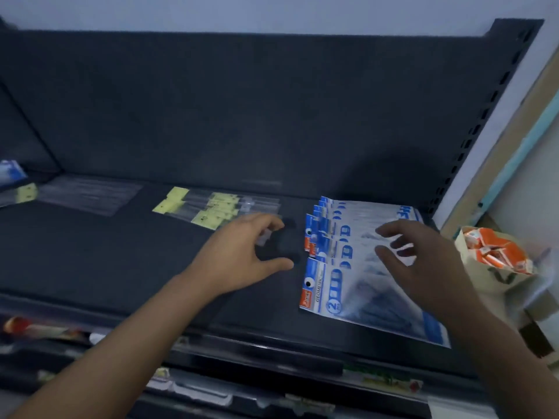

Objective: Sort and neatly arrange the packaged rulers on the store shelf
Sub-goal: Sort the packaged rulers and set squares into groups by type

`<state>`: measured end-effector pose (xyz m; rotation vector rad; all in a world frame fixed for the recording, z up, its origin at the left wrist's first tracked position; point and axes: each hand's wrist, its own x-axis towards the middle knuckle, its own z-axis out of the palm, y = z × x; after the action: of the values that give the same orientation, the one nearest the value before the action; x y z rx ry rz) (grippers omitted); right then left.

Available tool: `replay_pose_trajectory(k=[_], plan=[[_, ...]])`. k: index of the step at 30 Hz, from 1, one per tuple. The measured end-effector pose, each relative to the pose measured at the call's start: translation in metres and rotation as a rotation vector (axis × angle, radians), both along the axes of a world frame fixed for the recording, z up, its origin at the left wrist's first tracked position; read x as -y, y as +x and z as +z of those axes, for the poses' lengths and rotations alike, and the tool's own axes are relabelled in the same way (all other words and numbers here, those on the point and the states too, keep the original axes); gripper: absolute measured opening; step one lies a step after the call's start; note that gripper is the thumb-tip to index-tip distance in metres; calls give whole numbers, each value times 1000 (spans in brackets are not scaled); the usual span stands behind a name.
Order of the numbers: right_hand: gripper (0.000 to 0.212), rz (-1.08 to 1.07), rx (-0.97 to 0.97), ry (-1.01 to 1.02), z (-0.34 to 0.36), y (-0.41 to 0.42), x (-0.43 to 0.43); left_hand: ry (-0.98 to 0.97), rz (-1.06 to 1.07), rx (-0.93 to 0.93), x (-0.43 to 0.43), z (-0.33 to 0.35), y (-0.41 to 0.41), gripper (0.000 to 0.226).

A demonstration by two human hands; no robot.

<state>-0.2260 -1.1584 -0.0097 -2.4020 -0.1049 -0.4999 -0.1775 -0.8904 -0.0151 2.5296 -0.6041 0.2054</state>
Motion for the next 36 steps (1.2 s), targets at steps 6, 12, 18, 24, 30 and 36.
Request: replay_pose_trajectory(k=[6, 12, 18, 24, 30, 36], plan=[[25, 292, 32, -159, 15, 35, -154, 204, 239, 123, -136, 23, -26, 71], [32, 445, 85, -173, 9, 49, -351, 393, 489, 173, -316, 35, -46, 80], [33, 511, 49, -127, 3, 59, -534, 460, 606, 72, -497, 39, -58, 86], [30, 592, -94, -213, 2, 90, -651, 516, 685, -53, -622, 35, -37, 86], [37, 553, -216, -322, -24, 151, -723, 530, 620, -79, -690, 8, 35, 68], [36, 545, -321, -408, -29, 199, -760, 420, 483, -68, -720, 0, 134, 47]])
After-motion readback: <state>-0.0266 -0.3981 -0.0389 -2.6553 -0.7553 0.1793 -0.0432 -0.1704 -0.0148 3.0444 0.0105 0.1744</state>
